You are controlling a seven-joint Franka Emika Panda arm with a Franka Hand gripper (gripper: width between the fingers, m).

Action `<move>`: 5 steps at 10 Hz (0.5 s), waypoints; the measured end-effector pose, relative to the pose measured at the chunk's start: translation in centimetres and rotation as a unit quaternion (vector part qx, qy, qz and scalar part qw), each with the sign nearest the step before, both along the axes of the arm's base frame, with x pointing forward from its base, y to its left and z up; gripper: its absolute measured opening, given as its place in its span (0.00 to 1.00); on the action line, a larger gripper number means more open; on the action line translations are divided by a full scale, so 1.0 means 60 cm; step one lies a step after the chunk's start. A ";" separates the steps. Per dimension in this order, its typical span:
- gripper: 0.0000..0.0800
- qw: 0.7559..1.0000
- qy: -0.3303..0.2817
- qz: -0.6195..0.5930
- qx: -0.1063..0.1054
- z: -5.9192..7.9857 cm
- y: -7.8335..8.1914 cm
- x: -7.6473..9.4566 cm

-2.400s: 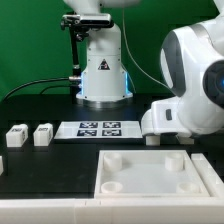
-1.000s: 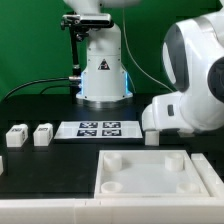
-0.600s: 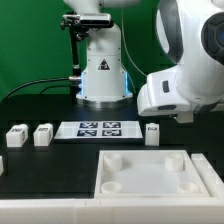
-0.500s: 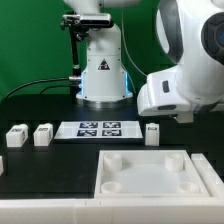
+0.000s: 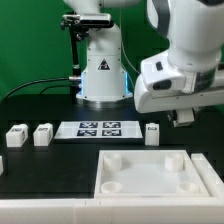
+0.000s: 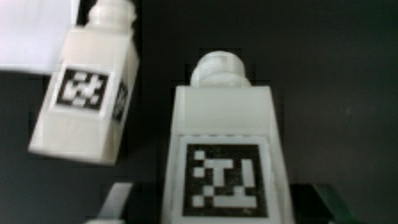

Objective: Assemble one leg

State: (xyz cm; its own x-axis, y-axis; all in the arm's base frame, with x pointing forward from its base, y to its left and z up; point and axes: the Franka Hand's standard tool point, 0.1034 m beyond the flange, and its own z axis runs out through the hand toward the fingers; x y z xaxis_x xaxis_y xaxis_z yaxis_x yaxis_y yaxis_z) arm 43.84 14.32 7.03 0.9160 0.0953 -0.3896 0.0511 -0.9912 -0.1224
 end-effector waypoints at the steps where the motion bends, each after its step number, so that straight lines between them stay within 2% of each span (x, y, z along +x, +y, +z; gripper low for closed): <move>1: 0.36 0.999 -0.050 0.005 0.006 0.014 -0.014 0.017; 2: 0.36 0.996 -0.084 0.008 0.007 0.028 -0.024 0.032; 3: 0.36 0.992 -0.129 0.006 0.008 0.040 -0.022 0.053; 4: 0.36 0.983 -0.184 0.000 0.010 0.034 -0.022 0.053; 5: 0.36 0.977 -0.214 -0.002 0.010 0.029 -0.025 0.047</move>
Offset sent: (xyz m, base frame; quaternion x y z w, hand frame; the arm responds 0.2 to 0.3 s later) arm 0.0000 0.0000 0.0000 0.0000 0.2667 0.0000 0.9638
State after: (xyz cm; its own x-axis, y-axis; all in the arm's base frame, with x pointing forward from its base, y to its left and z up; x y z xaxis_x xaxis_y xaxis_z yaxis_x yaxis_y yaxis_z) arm 46.68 12.79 8.79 0.9950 0.0949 0.0314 0.0978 -0.9891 -0.1105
